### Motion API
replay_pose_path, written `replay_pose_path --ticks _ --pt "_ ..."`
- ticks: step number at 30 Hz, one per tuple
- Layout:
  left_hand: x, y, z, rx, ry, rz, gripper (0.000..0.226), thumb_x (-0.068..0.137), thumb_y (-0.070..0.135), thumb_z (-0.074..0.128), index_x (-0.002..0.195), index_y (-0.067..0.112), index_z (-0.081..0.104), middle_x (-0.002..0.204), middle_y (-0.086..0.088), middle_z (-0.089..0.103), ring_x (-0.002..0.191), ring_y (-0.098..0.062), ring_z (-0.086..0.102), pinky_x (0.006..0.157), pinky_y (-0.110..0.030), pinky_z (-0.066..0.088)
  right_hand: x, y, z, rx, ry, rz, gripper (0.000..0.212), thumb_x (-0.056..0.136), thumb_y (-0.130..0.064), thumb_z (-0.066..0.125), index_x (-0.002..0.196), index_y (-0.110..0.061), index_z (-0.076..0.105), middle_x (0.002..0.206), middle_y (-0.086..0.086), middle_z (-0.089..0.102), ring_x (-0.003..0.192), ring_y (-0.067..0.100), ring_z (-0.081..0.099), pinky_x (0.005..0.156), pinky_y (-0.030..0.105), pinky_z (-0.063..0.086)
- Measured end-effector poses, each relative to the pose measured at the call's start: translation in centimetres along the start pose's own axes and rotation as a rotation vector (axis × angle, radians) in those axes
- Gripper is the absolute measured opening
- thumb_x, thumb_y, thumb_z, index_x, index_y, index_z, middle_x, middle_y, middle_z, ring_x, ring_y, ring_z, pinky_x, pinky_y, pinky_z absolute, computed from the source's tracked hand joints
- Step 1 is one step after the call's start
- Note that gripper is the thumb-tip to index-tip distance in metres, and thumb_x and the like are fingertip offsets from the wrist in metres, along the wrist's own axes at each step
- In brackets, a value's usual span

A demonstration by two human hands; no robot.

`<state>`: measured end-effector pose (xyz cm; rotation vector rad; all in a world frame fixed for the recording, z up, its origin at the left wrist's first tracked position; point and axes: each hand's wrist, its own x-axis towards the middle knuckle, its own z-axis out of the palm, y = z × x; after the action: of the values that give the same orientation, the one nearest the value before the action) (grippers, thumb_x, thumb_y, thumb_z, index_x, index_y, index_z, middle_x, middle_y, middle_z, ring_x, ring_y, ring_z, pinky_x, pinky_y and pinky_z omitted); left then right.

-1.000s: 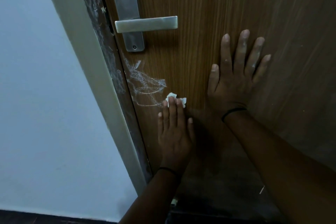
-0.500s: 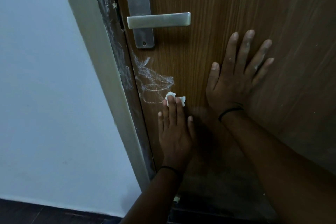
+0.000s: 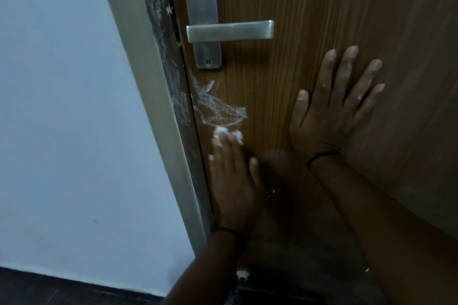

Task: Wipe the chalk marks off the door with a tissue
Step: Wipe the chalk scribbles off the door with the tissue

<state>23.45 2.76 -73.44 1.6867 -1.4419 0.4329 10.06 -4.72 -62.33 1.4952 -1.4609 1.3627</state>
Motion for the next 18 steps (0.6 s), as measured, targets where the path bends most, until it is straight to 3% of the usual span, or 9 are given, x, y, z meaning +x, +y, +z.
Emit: replay_pose_path --ticks 3,7,9,18 --pt "-2.0 0.1 0.5 0.047 -0.076 0.137 0.062 0.104 0.043 0.029 0.157 0.014 0.015 0.166 -0.007 0.007 0.154 -0.021 0.003 0.123 -0.045 0.012 0.1 0.1 -0.1 0.001 0.002 -0.002 0.064 0.102 -0.043 0.030 0.158 -0.018 0.012 0.164 0.012 0.016 0.149 0.043 0.012 0.119 0.061 0.011" --pt "2.1 -1.3 -0.8 -0.002 0.081 -0.142 0.064 0.105 0.042 0.025 0.158 0.009 0.012 0.166 -0.010 0.005 0.154 -0.021 0.001 0.124 -0.042 0.005 0.0 0.3 0.3 -0.008 0.035 -0.040 0.064 0.102 -0.044 0.031 0.158 -0.018 0.014 0.163 0.012 0.019 0.149 0.043 0.015 0.120 0.060 0.011" --pt "3.0 -1.1 -1.4 -0.009 0.117 -0.173 0.065 0.105 0.042 0.024 0.157 0.006 0.011 0.166 -0.011 0.004 0.154 -0.021 0.000 0.124 -0.040 0.005 -0.2 0.4 0.6 -0.016 0.046 -0.036 0.065 0.102 -0.044 0.031 0.158 -0.019 0.013 0.164 0.011 0.018 0.149 0.042 0.015 0.120 0.059 0.012" --pt "3.0 0.9 -1.2 0.084 0.016 0.167 0.067 0.104 0.044 0.030 0.158 0.013 0.007 0.166 -0.008 0.003 0.154 -0.022 0.000 0.124 -0.038 -0.001 -0.3 0.4 0.9 -0.036 0.046 -0.041 0.066 0.101 -0.045 0.029 0.159 -0.019 0.011 0.165 0.009 0.014 0.150 0.040 0.011 0.120 0.058 0.010"
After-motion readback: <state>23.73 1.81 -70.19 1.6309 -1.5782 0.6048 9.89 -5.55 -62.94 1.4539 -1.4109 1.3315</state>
